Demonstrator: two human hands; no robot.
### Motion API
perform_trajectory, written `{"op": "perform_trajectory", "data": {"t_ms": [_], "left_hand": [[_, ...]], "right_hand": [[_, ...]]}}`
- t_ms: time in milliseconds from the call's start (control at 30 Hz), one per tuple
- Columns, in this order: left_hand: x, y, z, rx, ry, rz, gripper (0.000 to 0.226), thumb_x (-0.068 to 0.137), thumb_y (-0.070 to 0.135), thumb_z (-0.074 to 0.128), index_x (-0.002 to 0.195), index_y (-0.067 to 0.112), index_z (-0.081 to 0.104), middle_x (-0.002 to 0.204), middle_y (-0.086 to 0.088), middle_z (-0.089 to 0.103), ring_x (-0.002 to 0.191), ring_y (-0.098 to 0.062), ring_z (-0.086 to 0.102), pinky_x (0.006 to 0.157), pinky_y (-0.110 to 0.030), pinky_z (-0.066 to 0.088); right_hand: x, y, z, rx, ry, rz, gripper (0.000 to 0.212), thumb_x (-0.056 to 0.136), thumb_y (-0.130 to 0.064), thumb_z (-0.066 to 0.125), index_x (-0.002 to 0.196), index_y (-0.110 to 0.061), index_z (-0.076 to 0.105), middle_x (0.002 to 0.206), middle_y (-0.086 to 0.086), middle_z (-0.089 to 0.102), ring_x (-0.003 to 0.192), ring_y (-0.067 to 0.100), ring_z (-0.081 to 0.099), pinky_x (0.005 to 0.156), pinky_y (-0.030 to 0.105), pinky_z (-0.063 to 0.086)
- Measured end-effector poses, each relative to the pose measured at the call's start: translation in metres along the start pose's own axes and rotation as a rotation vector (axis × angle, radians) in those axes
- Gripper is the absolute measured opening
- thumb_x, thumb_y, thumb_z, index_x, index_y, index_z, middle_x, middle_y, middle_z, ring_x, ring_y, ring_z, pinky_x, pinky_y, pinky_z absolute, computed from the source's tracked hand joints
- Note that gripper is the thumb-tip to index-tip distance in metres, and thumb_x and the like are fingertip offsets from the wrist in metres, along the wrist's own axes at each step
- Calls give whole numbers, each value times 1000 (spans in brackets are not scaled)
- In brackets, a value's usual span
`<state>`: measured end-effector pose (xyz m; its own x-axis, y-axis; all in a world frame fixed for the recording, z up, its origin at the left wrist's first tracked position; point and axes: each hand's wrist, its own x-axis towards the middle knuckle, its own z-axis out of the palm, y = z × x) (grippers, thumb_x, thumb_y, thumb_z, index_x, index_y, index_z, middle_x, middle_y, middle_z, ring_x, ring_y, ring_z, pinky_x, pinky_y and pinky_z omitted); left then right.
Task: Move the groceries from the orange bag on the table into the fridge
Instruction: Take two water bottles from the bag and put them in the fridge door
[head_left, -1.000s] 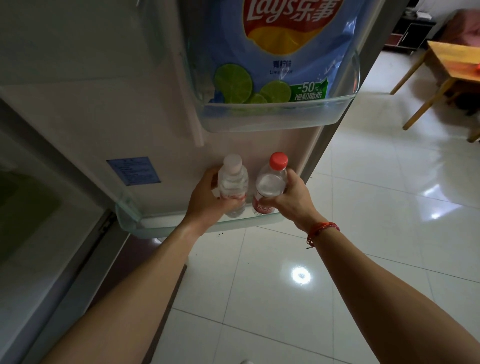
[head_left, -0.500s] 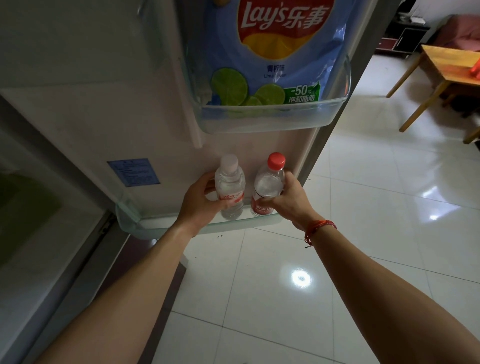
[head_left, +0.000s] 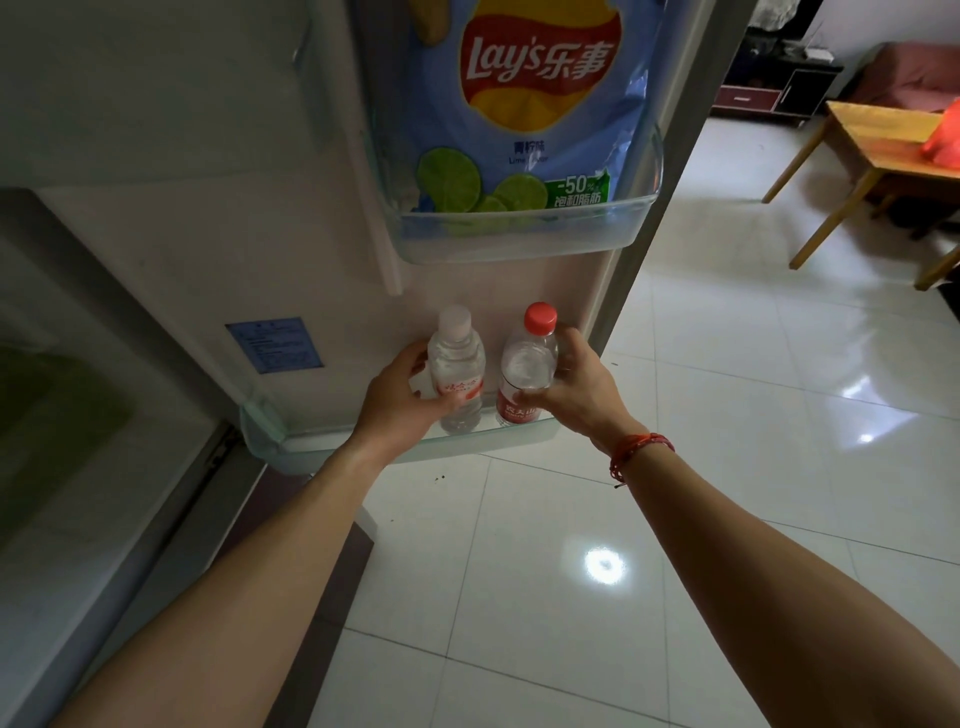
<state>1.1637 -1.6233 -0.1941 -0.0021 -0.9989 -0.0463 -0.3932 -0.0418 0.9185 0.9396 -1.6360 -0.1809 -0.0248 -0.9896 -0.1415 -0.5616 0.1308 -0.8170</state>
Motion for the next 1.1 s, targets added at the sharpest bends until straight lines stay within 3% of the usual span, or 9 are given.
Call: {"op": "perform_trajectory", "data": {"t_ms": [100,167,300,500,600,733,900,1100], "left_hand": [[-11,12,-5,64,21,35,58,76,28,83,123,39,51,117,21,57,110,-2,52,87,-19,42],[-20,19,-9,123,46,71,59,77,30,82,127,36,52,113,25,53,106,-2,50,85,-20,39],[-43,32,-19,288,114,164,68,80,34,80,139,16,50,135,-3,51,124,-17,48,96,-17,32],[-76,46,-35,473,148,267,70,82,53,71,138,22,44,142,-5,43,129,-23,44,102,-39,45],[-93,53,-44,559,163,290,70,83,58,65,138,23,42,145,-4,39,131,-24,41,98,-40,47],[-112,60,-57,653,171,312,77,83,68,55,143,21,41,148,-7,37,133,-26,40,100,-41,46],[-127,71,-67,771,178,343,92,77,81,32,149,23,36,154,-9,32,140,-28,31,108,-42,36],[-135,81,-65,853,190,371,97,76,81,23,153,22,29,159,-8,27,145,-27,24,114,-41,28]], "right_hand": [[-13,-6,-9,-54,18,-20,96,72,-29,90,150,-27,34,142,4,56,122,28,59,101,39,51],[-23,-11,-13,-101,19,-27,100,78,-34,86,157,-25,25,153,9,47,133,31,52,106,42,47],[-48,-24,-21,-244,33,-60,94,86,-47,76,159,-26,20,152,16,46,133,35,50,108,45,45],[-92,-42,-35,-439,47,-118,84,89,-65,61,157,-36,20,134,17,53,109,30,59,95,44,54],[-113,-49,-41,-536,76,-142,79,90,-69,55,155,-40,22,143,18,47,120,33,53,99,48,50],[-139,-59,-50,-683,127,-164,79,91,-70,49,158,-38,20,161,19,25,146,38,29,114,54,34],[-154,-65,-53,-777,163,-202,80,91,-73,46,158,-40,18,162,18,23,147,37,26,116,53,31],[-163,-66,-59,-830,182,-221,78,92,-74,40,158,-42,15,163,17,25,148,37,27,118,55,29]]}}
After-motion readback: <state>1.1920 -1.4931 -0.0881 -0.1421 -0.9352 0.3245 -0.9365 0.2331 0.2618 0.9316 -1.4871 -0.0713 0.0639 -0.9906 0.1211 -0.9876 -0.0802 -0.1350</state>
